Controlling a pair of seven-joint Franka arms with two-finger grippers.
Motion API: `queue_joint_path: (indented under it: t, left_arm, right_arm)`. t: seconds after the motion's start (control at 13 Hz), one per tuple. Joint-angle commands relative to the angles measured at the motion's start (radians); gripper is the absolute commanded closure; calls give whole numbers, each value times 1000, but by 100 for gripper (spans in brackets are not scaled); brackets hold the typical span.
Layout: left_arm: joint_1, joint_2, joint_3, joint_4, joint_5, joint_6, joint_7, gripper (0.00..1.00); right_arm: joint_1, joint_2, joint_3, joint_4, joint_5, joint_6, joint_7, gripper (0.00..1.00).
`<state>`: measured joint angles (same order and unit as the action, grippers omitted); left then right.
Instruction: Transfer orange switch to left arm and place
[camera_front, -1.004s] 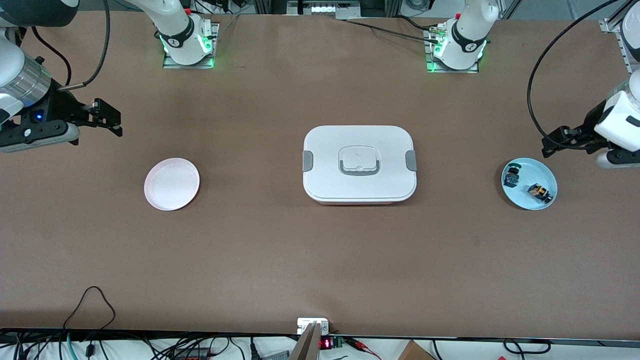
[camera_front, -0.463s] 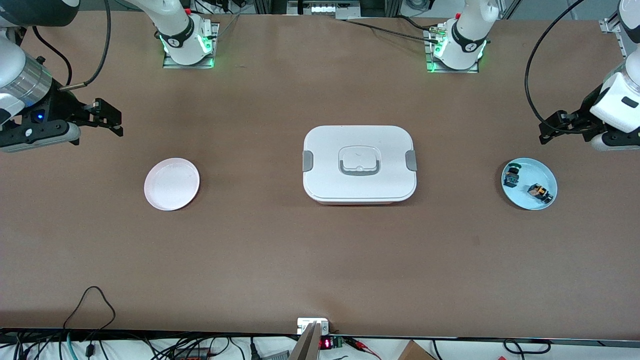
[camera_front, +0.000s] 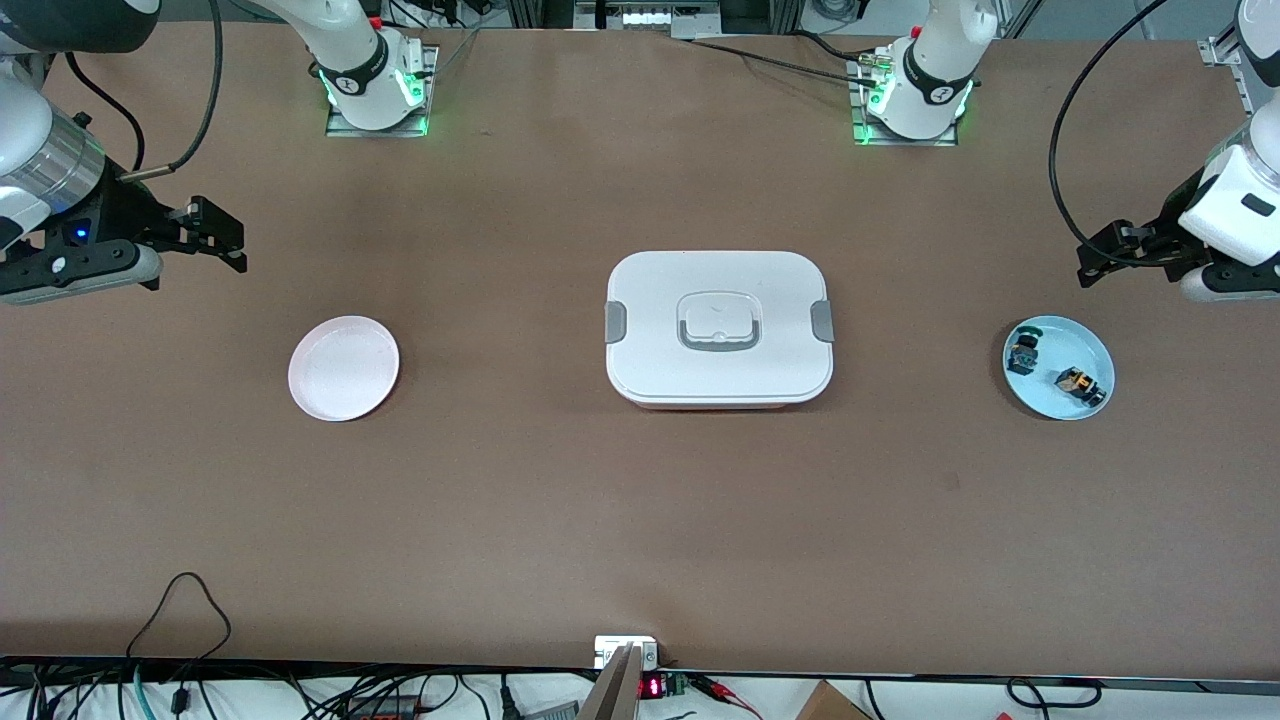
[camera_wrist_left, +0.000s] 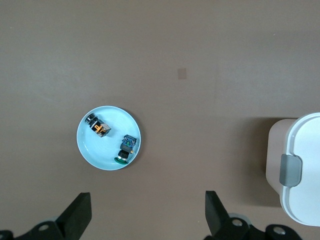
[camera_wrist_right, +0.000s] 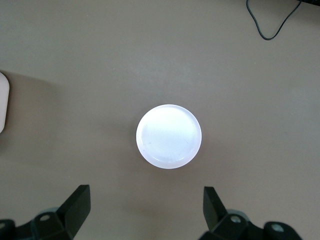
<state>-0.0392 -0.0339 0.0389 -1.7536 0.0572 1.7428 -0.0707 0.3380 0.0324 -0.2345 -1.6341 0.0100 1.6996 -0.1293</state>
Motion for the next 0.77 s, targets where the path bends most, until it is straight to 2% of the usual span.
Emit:
queue_joint_path:
  t: [0.0, 0.69]
  left_arm:
    - [-13, 11, 13, 29, -19, -20, 22, 0]
    - [-15, 12, 13, 31, -19, -39, 23, 0]
  right_arm:
    - [-4, 6, 3, 20, 15, -21, -7, 0]
    - [-4, 6, 1, 20, 15, -21, -10, 0]
